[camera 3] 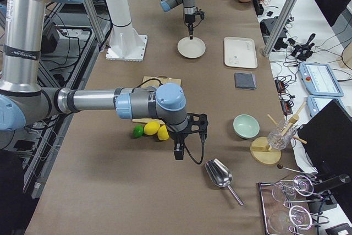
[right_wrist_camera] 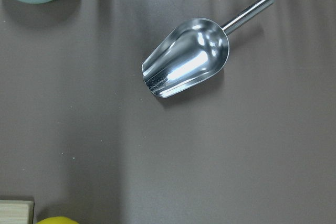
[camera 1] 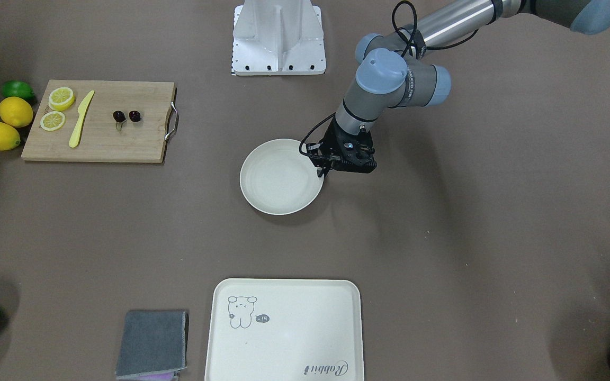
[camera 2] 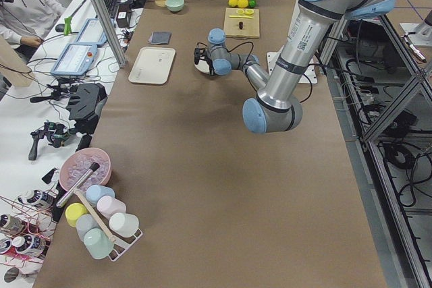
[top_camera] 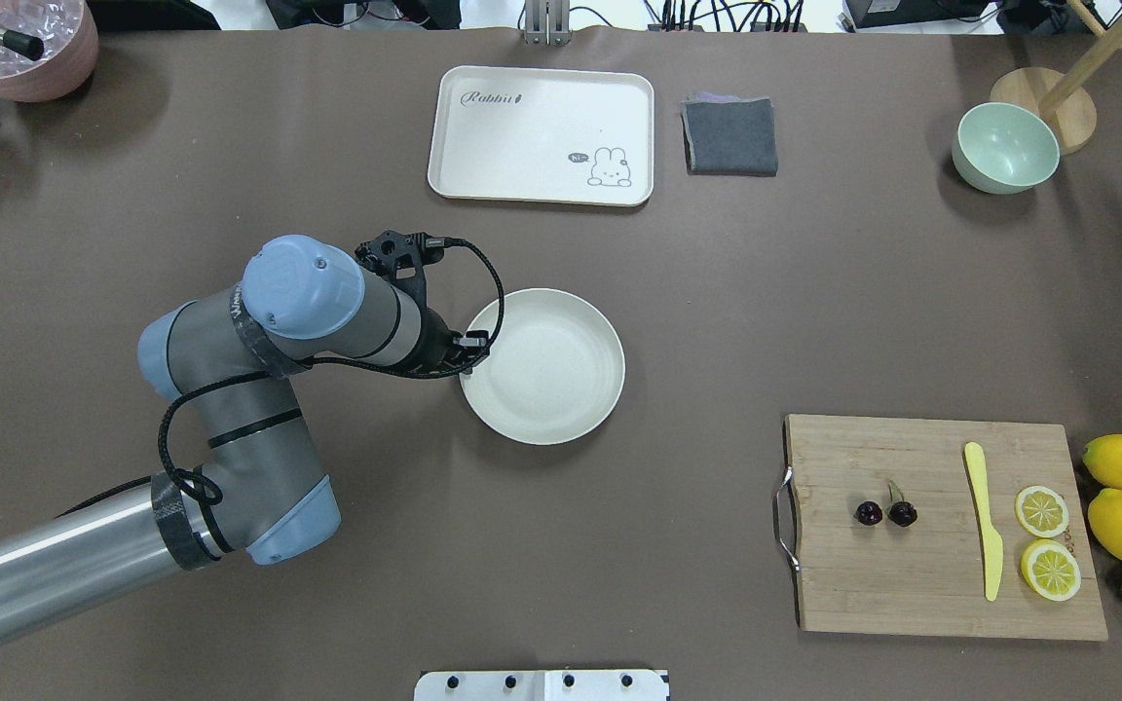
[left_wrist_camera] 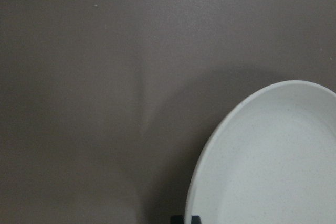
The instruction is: Place red cherry on plate
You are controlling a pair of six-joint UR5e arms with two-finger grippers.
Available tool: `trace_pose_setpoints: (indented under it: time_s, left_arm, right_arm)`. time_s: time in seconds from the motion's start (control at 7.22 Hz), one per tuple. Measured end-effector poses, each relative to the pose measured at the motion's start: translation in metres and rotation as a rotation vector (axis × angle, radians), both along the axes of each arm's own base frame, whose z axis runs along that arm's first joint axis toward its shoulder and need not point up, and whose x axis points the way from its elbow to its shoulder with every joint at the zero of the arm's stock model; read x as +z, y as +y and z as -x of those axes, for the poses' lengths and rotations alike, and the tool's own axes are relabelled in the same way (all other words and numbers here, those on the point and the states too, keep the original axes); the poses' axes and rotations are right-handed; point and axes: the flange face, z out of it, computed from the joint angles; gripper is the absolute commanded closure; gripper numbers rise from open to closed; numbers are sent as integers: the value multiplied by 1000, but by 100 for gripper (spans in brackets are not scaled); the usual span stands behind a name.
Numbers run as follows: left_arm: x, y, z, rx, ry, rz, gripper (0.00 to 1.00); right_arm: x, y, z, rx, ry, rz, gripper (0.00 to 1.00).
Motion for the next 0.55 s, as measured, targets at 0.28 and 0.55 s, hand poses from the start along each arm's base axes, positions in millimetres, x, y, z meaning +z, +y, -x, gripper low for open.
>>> trace_pose_setpoints:
  time_s: [0.28, 0.55]
  left_arm:
    - [7, -2, 3, -5, -5, 0, 1]
    - [16, -2, 6, -7, -2, -5, 2]
  right_arm:
    - [1, 0, 0, 0, 0, 2, 0]
    - [2, 0, 0, 0, -1, 5, 0]
